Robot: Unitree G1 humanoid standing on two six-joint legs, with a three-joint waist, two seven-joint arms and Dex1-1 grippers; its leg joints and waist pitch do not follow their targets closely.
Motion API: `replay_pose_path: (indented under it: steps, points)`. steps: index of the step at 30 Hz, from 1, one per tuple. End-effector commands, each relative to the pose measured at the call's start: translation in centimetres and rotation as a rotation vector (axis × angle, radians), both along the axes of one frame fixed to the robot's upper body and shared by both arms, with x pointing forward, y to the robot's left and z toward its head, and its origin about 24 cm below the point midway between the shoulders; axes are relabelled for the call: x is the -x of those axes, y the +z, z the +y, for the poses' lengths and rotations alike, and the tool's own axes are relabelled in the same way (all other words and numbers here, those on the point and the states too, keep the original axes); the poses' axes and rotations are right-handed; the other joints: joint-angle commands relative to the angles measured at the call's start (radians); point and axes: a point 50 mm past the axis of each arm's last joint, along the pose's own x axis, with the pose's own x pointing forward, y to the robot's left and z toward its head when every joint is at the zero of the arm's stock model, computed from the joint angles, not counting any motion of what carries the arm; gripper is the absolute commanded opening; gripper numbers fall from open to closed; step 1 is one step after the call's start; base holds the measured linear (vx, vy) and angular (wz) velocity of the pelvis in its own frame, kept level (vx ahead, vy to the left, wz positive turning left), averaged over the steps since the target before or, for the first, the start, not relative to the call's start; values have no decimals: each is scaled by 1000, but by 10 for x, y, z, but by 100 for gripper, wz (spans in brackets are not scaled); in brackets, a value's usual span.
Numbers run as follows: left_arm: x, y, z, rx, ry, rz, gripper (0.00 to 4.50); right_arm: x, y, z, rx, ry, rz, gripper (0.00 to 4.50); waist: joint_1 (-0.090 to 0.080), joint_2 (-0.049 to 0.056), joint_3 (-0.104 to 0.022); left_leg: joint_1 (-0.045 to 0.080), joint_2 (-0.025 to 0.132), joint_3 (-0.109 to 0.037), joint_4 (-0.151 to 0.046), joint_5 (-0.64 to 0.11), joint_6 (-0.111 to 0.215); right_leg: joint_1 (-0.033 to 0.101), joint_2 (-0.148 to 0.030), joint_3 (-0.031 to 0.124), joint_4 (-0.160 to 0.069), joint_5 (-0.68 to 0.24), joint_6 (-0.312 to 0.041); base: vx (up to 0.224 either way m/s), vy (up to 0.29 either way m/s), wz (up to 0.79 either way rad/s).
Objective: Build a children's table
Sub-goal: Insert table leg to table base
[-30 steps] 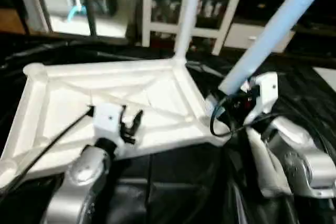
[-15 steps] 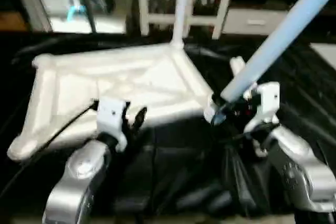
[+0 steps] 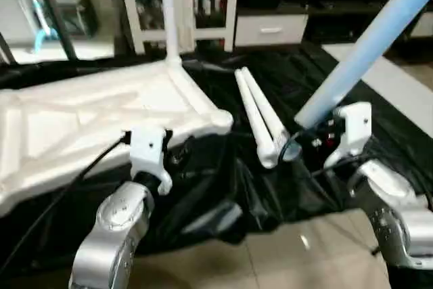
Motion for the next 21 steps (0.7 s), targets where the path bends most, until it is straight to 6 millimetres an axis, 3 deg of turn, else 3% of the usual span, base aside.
replay_pose_path:
  steps: [1,2,3,4,5,6,7,8,9,10,11,12,13,14,15,16,17,18,19,20,21]
  points:
    - [-2,1,8,-18,39,-5,257,-3,7,8,-1,43,-33,184,37,-14,-33,-24,39,15,-88,246,76,44,-69,37,-207,-507,-201,100,12,18]
    - [-2,1,8,-18,42,-6,257,-3,7,8,0,50,-33,184,28,33,-26,47,66,3,-159,135,51,25,-25,-18,-195,-413,-165,132,54,23]
    - [-1,1,8,-21,46,-7,257,-3,8,10,-5,71,-34,184,-16,58,-20,99,130,-97,-247,-230,81,-26,49,-41,-72,-283,-99,179,62,13]
    - [-1,1,8,-21,46,-7,257,-3,8,10,-5,71,-34,184,-20,61,-42,149,163,-139,-267,-376,118,-56,41,-23,-15,-200,-79,179,62,13]
    - [-1,1,8,-25,50,-6,257,-3,9,12,-15,93,-37,184,-37,52,-69,193,192,-188,-271,-404,243,-109,33,0,57,-75,-2,216,18,-6]
    - [0,1,8,-27,51,-6,257,-2,9,13,-13,110,-39,184,-39,48,-68,186,176,-185,-252,-269,374,-149,20,11,86,-9,64,203,-4,-17]
    - [1,1,9,-29,52,-6,257,-1,9,15,-18,134,-32,184,-41,32,-73,187,171,-174,-245,-121,458,-189,6,27,101,50,86,203,-4,-17]
    - [1,1,9,-33,54,-5,257,0,9,16,-12,154,-29,184,-31,10,-67,142,116,-226,-267,-69,558,-172,17,28,108,49,93,166,-25,-7]
    - [2,2,10,-33,54,-15,257,2,8,19,4,177,-42,184,-14,-30,-59,58,-12,-164,-236,-14,448,-97,-26,106,-64,116,83,115,-57,21]
    - [2,2,10,-33,54,-15,257,2,8,19,3,175,-42,184,17,-72,-53,-67,-64,-105,-172,-35,369,2,-95,160,-143,25,177,115,-57,21]
    - [3,2,11,-42,48,-16,257,2,8,19,-16,152,-50,184,44,-58,-61,-62,-31,-50,14,-13,222,11,-245,177,-216,-259,242,160,-26,39]
    - [4,2,11,-52,39,-14,257,1,7,17,-32,130,-40,184,18,-53,-75,-78,-5,-54,0,117,86,26,-166,168,-162,-106,134,227,8,25]
    - [4,2,11,-63,27,-10,257,1,6,16,-32,120,-37,184,47,-64,-63,-91,-14,-36,-30,182,81,30,-116,151,-154,53,50,227,8,25]
    - [6,1,10,-75,3,-5,257,1,4,15,-30,113,-34,184,59,-30,-77,-81,7,-32,-119,404,88,23,-58,94,-93,435,-78,197,3,0]
    - [6,0,9,-81,-12,-3,257,1,3,13,-30,109,-34,184,73,18,-84,-31,38,-46,-182,664,133,-4,5,22,-42,655,-102,111,25,-6]
    - [8,-2,7,-96,-44,6,257,2,1,11,-32,98,-33,184,75,55,-88,29,78,-76,-181,741,185,-56,19,8,-20,621,-63,111,25,-6]
    - [10,-5,4,-107,-78,22,257,3,0,8,-37,84,-32,184,48,78,-113,148,186,-191,-134,1290,315,-178,-7,55,41,387,13,94,64,0]
    - [11,-7,3,-112,-100,34,257,4,0,7,-41,78,-33,184,66,72,-107,166,169,-197,-119,1657,259,-201,-30,88,11,332,90,69,114,-4]
    - [12,-8,3,-113,-114,41,257,5,0,7,-46,76,-35,184,68,70,-106,149,139,-179,-130,1683,224,-189,-20,89,-7,355,118,69,114,-4]
    - [13,-9,1,-118,-146,50,257,6,0,6,-54,71,-38,184,94,48,-96,102,82,-141,-170,1500,154,-160,1,80,-46,391,107,-52,137,-2]
    - [14,-11,0,-118,-172,57,285,7,0,5,-59,68,-41,184,100,18,-87,67,46,-110,-172,1140,130,-147,-26,97,-92,441,47,-72,86,1]
